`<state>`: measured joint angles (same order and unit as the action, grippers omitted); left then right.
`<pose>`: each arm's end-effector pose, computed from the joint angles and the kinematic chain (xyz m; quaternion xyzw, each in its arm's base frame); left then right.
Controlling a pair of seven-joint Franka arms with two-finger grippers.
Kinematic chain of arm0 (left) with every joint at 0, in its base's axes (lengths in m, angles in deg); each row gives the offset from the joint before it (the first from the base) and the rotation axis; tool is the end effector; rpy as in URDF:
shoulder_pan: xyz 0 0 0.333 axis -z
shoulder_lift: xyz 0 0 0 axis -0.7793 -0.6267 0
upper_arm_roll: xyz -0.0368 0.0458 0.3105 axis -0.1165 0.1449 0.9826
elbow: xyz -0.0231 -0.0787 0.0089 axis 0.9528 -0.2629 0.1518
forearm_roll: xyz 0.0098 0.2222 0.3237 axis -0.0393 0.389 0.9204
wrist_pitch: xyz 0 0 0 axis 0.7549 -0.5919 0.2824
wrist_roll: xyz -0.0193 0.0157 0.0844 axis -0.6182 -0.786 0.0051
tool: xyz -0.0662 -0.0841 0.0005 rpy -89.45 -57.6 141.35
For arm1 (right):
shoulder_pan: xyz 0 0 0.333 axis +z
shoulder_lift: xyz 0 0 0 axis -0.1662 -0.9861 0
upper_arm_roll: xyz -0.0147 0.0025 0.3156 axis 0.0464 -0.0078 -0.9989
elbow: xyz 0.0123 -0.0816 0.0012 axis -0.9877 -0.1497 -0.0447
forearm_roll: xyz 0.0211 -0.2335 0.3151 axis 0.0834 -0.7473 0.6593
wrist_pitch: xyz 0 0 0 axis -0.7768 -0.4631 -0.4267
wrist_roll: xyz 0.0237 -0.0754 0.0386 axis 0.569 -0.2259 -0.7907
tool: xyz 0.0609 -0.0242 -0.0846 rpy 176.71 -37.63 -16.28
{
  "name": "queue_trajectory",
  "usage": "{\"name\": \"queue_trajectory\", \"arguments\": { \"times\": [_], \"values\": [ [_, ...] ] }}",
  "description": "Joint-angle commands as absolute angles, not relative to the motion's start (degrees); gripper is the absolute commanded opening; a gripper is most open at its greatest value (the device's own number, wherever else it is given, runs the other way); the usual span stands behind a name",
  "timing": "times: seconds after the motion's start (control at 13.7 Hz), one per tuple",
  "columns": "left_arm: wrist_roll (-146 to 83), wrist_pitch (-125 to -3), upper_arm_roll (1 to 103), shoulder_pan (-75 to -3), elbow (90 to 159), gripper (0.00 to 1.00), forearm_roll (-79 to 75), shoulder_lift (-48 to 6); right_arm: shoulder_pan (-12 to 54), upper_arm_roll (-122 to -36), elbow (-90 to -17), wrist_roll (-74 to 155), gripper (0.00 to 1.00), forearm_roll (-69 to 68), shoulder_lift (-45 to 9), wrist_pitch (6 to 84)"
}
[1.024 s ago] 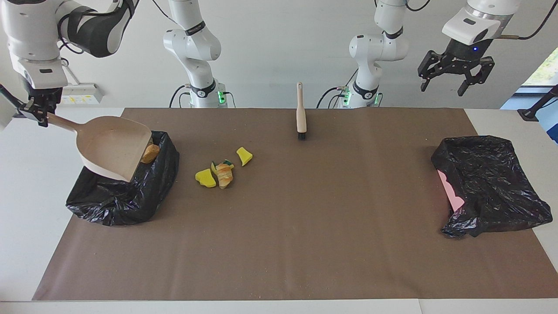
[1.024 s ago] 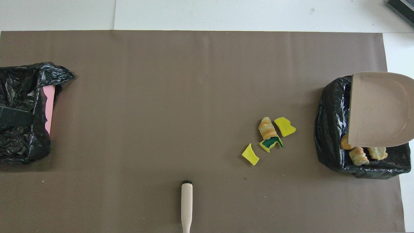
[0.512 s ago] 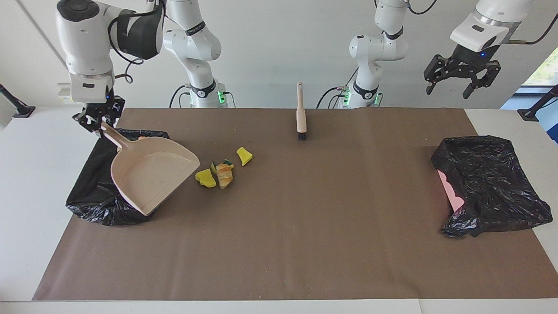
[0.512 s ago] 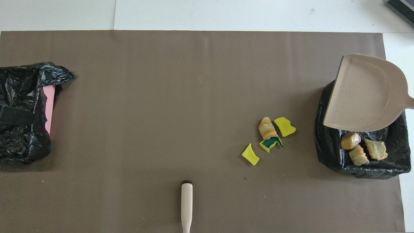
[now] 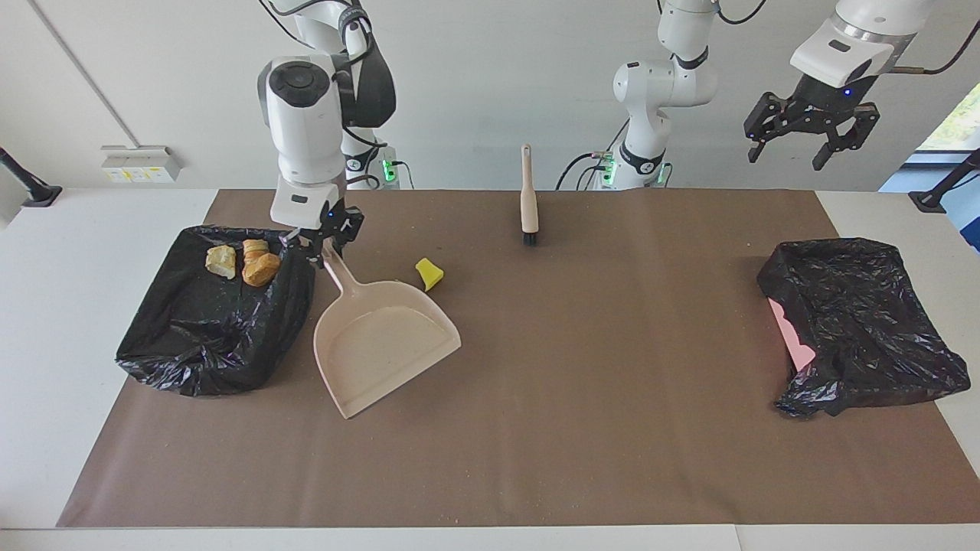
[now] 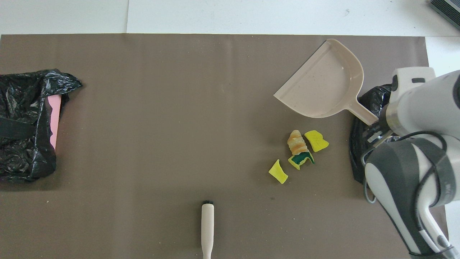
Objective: Sweep and dump trash in bin
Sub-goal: 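Bring the empty dustpan back to the table center with the right gripper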
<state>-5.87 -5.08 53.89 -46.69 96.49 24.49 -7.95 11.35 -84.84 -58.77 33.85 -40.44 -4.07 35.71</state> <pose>0.5140 -0.0458 0.7031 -0.9911 0.1325 -0.0033 0.0099 0.5489 0.1315 0.4868 0.9576 0.2780 -0.0146 0.0739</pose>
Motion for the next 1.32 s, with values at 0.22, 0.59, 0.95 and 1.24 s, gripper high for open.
{"name": "queue_trajectory", "arguments": {
  "times": [0.22, 0.59, 0.95, 1.24],
  "values": [
    [-5.63, -4.55, 53.30, -47.51, 97.40, 1.00, 25.24, -6.85, 21.77, -84.66, -55.31, 60.27, 0.00, -34.87, -10.42, 39.55],
    [-5.54, -4.28, 53.83, -47.68, 97.40, 1.00, 25.24, -6.67, 29.86, -84.66, -47.33, 81.10, 0.00, -32.32, -19.99, 39.82],
    [-5.54, -4.11, 53.83, -47.68, 97.40, 1.00, 25.24, -6.67, 35.40, -84.57, -33.35, 90.35, 0.00, -32.13, -32.13, 39.91],
    [-5.54, -4.11, 53.83, -47.68, 97.40, 1.00, 25.24, -6.67, 36.89, -84.66, -32.54, 90.54, 0.00, -32.04, -34.42, 42.27]
  ]
}}
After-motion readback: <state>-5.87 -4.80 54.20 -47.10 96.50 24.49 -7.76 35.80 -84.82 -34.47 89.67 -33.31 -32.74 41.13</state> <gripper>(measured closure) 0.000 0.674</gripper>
